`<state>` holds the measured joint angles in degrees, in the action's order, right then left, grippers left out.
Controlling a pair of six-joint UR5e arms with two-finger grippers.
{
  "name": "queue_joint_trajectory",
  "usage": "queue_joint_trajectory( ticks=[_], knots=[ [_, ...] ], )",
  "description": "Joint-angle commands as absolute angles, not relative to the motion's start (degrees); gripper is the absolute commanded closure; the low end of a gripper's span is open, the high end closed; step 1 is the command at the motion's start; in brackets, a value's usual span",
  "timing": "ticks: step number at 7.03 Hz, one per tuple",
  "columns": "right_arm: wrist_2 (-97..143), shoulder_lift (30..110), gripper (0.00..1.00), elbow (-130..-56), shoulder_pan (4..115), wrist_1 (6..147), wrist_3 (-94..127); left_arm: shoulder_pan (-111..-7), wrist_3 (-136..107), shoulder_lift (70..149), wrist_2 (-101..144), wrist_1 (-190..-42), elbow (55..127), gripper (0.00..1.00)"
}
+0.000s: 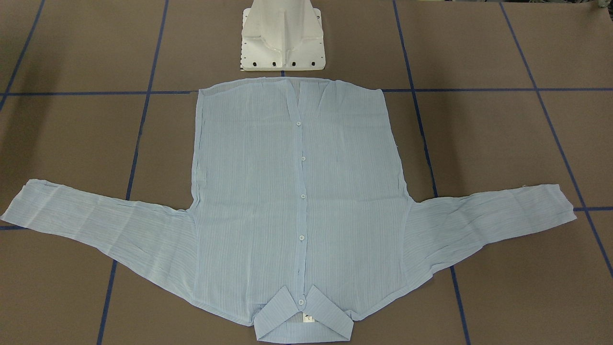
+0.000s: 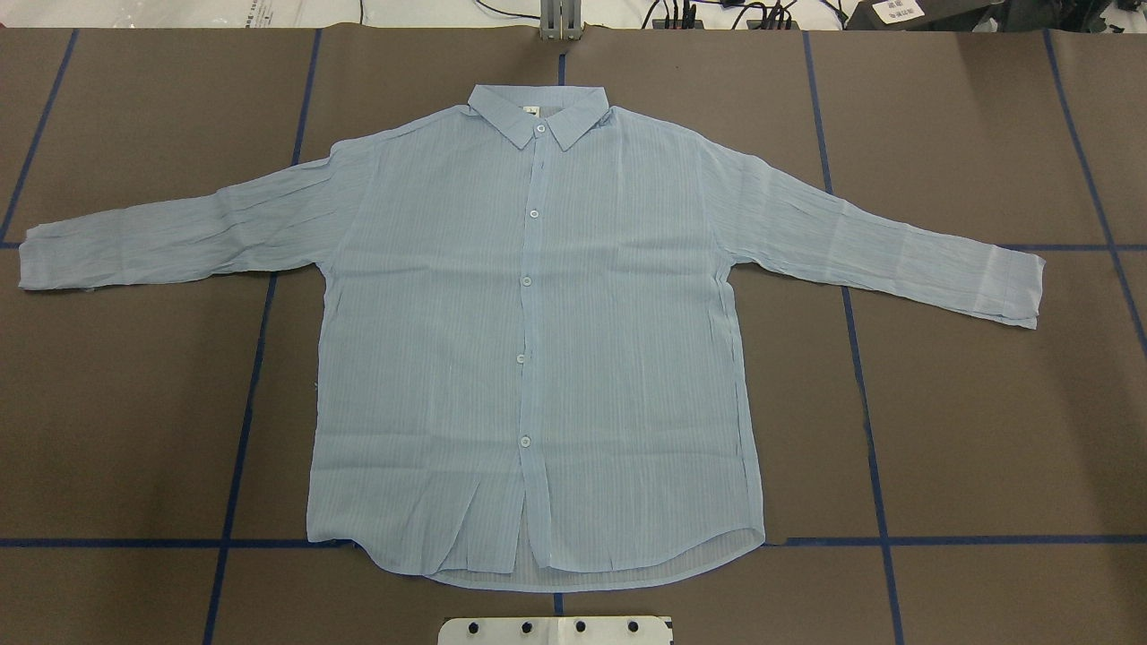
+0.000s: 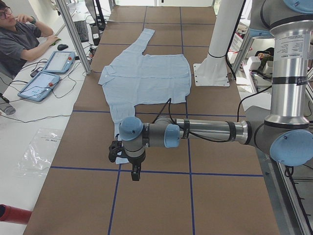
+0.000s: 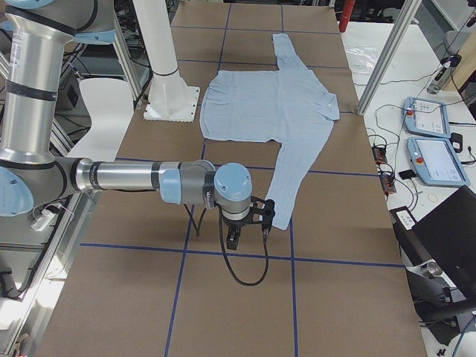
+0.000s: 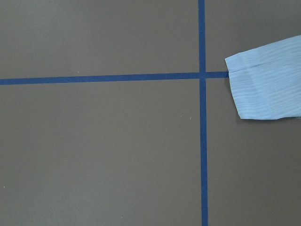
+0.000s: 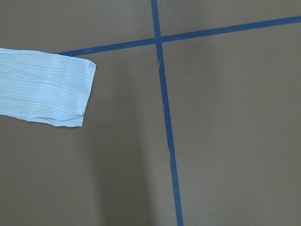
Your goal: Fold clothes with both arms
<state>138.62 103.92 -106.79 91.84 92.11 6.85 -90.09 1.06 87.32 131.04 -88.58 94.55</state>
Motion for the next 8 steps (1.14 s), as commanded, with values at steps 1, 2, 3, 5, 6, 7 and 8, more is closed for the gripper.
queue_joint_trajectory(
  ticks=[1,2,3,5,6,7,8],
  knots=[
    [138.5,103.8,0.00,-106.9,91.8,92.1,7.1,-90.1,1.1,87.3,131.0,-88.6,94.9,0.00],
    [138.4,103.8,0.00,-106.9,91.8,92.1,7.3,-90.0,1.1,87.4,131.0,-88.6,95.0,0.00],
    [138.6,103.5,0.00,-107.0,91.8,92.0,7.4,-90.0,0.9,88.1,131.0,-88.5,95.5,0.00],
    [139.0,100.8,0.00,-107.1,91.6,91.9,7.6,-89.9,0.9,91.0,131.0,-88.5,98.4,0.00],
    [139.8,99.0,0.00,-106.6,90.1,92.1,7.9,-89.7,1.0,92.1,131.0,-90.9,98.1,0.00],
    [139.5,98.7,0.00,-106.1,88.3,91.8,7.8,-89.7,0.7,91.3,132.8,-96.1,97.5,0.00],
    [139.4,98.5,0.00,-105.6,86.5,89.1,7.8,-89.6,-1.3,91.1,137.2,-97.3,95.3,0.00]
  ],
)
